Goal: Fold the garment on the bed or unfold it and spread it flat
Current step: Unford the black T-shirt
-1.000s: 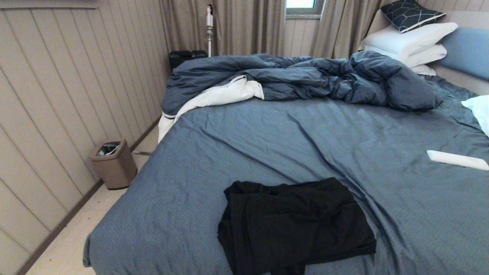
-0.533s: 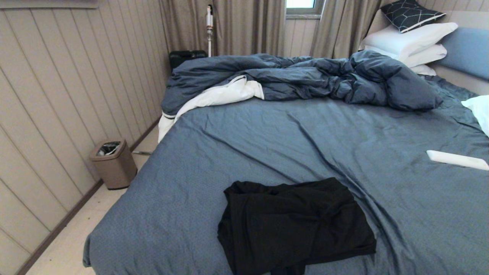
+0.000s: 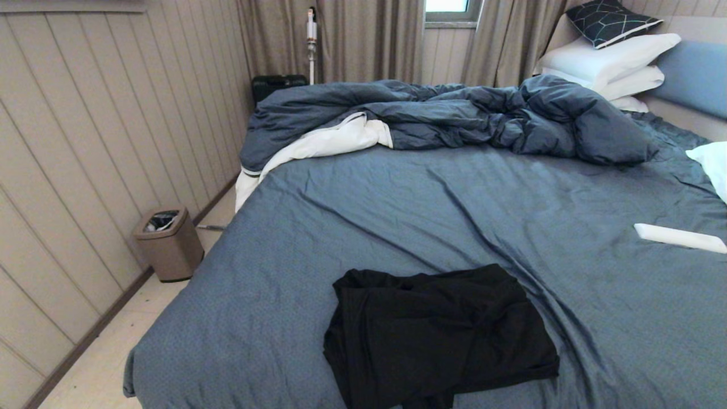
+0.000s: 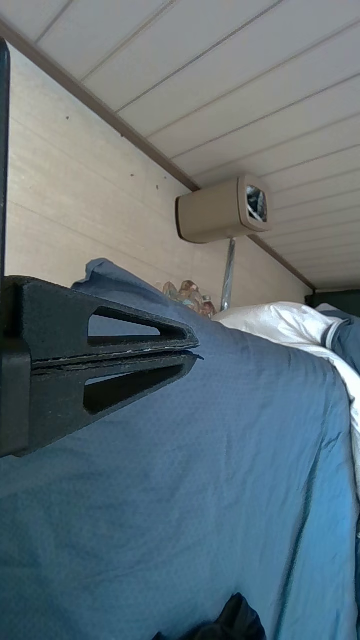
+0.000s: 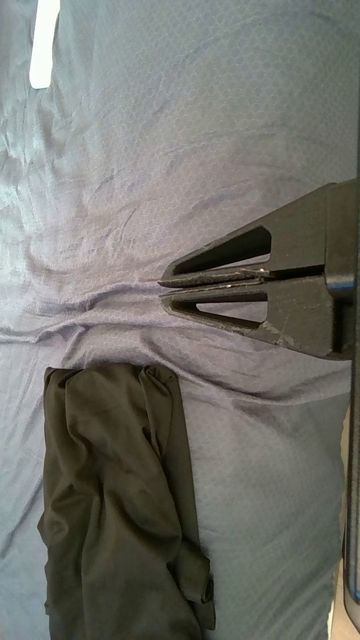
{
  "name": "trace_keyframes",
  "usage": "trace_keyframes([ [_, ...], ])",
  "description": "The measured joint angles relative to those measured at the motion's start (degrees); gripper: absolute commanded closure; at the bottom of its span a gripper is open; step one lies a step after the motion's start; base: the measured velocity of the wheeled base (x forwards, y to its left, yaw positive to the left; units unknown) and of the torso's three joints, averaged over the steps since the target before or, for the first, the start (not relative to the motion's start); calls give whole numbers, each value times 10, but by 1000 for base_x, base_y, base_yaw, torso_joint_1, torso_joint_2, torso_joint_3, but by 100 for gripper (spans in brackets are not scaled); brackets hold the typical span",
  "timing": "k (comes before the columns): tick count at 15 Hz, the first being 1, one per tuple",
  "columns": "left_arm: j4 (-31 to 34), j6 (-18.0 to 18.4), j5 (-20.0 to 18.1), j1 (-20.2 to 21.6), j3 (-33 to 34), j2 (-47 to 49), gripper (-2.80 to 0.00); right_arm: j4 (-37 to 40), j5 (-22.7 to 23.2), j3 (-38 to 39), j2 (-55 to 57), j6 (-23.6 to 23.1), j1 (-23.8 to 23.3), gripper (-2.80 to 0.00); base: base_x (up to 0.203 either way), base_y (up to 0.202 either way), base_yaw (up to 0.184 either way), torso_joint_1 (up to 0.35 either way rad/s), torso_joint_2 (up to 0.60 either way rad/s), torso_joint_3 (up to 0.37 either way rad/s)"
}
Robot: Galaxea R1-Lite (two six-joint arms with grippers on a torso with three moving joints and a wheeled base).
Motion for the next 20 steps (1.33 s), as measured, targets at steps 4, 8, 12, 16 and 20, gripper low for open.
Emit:
trace_keyframes([
  [4, 0, 0, 0, 0, 0, 0, 0, 0, 0, 0, 0, 0, 0, 0, 0, 0, 0, 0, 0, 0],
  [8, 0, 0, 0, 0, 0, 0, 0, 0, 0, 0, 0, 0, 0, 0, 0, 0, 0, 0, 0, 0],
  [12, 0, 0, 0, 0, 0, 0, 0, 5, -2, 0, 0, -7, 0, 0, 0, 0, 0, 0, 0, 0],
  [16, 0, 0, 0, 0, 0, 0, 0, 73, 2, -1, 0, -37, 1, 0, 0, 0, 0, 0, 0, 0],
  [20, 0, 0, 0, 0, 0, 0, 0, 93, 3, -49, 58, -39, 5, 0, 0, 0, 0, 0, 0, 0],
])
